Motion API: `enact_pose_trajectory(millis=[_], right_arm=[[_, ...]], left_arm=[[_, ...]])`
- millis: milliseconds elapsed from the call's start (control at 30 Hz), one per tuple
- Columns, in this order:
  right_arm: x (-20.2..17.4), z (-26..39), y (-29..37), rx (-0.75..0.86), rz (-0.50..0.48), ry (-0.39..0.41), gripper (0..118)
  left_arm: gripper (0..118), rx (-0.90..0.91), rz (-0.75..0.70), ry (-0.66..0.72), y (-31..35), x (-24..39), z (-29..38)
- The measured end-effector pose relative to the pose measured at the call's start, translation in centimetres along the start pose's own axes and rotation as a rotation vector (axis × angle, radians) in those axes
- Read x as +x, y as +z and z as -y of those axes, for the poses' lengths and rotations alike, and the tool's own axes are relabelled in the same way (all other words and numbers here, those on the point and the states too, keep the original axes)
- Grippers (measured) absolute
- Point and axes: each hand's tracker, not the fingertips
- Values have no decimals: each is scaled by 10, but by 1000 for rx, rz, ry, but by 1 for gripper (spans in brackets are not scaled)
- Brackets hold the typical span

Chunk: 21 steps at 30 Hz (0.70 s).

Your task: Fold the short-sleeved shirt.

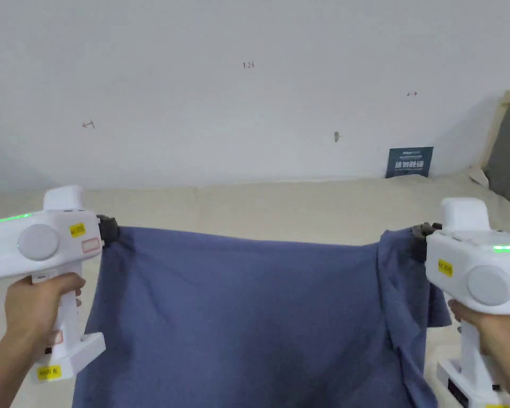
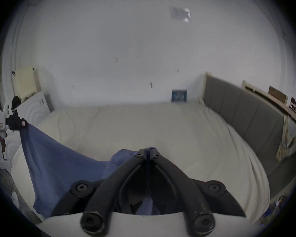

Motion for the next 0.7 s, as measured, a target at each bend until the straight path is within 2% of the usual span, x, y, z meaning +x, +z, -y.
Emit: enact_pose_trajectory(millis=[200, 400, 533, 700], right_arm=[[-28, -97, 2, 196, -56, 26, 2], [-48, -170, 2, 315, -80, 31, 2], [-49, -198, -20, 356, -89, 39, 2], [-43, -199, -62, 369, -107, 2, 2]], left_arm=[[4, 181, -37, -27, 47, 3, -87], [4, 302, -86, -60, 55, 6, -148], [4, 350, -87, -50, 43, 3, -172], [4, 370, -90, -35, 8, -1, -176]])
